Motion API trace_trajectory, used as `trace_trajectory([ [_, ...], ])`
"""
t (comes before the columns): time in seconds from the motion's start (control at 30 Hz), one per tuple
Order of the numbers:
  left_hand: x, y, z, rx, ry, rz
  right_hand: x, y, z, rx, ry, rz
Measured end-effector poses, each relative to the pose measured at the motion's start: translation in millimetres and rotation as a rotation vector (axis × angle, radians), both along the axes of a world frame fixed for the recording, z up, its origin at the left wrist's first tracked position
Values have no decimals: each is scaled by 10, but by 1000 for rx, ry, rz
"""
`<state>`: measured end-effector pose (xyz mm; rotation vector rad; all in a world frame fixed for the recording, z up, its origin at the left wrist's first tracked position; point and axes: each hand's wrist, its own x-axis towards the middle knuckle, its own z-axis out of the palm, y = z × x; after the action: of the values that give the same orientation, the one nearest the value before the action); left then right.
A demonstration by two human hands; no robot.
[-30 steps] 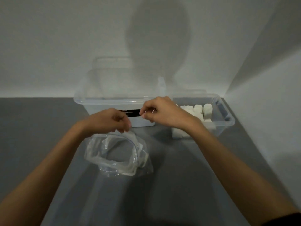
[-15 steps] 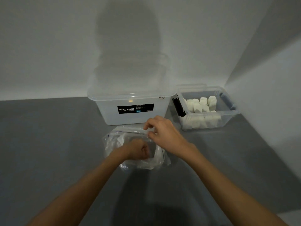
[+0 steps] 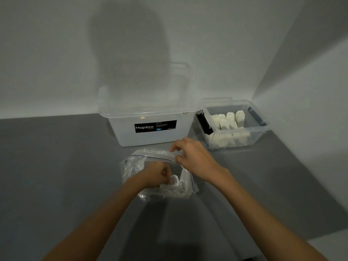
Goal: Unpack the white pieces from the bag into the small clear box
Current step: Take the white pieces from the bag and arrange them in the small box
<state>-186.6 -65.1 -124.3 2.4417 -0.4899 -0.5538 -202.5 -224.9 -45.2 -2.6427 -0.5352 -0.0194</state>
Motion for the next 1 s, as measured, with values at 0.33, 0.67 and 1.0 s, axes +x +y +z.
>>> trace_trajectory([
  [0.33, -329, 276, 616, -650, 70, 303, -174, 74, 251, 394, -19, -63],
  [0.67, -358, 203, 601, -999, 145, 353, -138, 12, 161, 386, 132, -154],
  [1.0, -251, 663, 646, -667, 429, 78, -105, -134, 101, 399, 148, -162],
])
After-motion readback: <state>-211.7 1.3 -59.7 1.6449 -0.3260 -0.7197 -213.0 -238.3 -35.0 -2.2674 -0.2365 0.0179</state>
